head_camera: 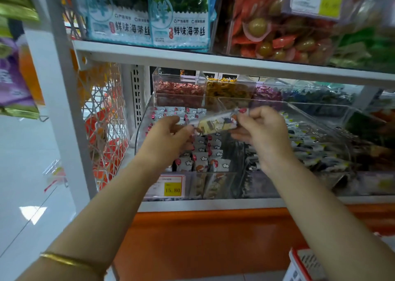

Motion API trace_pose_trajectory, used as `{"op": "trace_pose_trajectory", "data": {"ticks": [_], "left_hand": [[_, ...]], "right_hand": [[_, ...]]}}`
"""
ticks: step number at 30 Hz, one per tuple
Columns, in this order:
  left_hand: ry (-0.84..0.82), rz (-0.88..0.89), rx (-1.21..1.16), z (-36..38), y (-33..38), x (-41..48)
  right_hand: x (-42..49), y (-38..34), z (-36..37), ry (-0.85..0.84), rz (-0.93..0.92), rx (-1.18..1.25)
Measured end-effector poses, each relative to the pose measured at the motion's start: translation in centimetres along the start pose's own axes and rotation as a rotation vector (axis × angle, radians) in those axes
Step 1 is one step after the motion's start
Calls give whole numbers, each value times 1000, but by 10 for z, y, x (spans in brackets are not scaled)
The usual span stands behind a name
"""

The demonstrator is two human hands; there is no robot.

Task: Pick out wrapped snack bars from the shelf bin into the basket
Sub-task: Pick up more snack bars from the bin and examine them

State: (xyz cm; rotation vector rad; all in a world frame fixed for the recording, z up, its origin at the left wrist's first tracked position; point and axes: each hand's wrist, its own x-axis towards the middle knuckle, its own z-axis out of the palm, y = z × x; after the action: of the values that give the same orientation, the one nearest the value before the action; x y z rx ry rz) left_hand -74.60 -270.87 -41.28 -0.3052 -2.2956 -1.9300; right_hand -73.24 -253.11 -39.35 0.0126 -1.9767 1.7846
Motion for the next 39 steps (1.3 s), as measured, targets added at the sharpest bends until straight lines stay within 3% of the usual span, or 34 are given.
{"op": "trace_pose_trajectory", "data": {"ticks": [4, 8, 14, 18, 23, 31, 39], "left_hand": [[-53, -8, -141, -4, 3, -15], [-118, -122, -447, -7, 6, -22], [-105, -196, -569, -11, 6, -19], [-39, -184, -527, -13, 2, -17], [-48, -212, -637, -11, 3, -16], [-117, -77, -334, -7, 0, -19], [-126, -101, -399, -6, 3, -18]], "right_hand": [[-27, 0, -7, -75, 177, 268], [-37, 1, -11, -127, 297, 540], [-38, 6, -6, -152, 366, 689], [-38, 11, 1, -143, 376, 721], [-37, 16, 5, -92, 380, 748], [-33, 17, 0, -9, 245, 546], [-36, 25, 0, -48, 123, 367]]}}
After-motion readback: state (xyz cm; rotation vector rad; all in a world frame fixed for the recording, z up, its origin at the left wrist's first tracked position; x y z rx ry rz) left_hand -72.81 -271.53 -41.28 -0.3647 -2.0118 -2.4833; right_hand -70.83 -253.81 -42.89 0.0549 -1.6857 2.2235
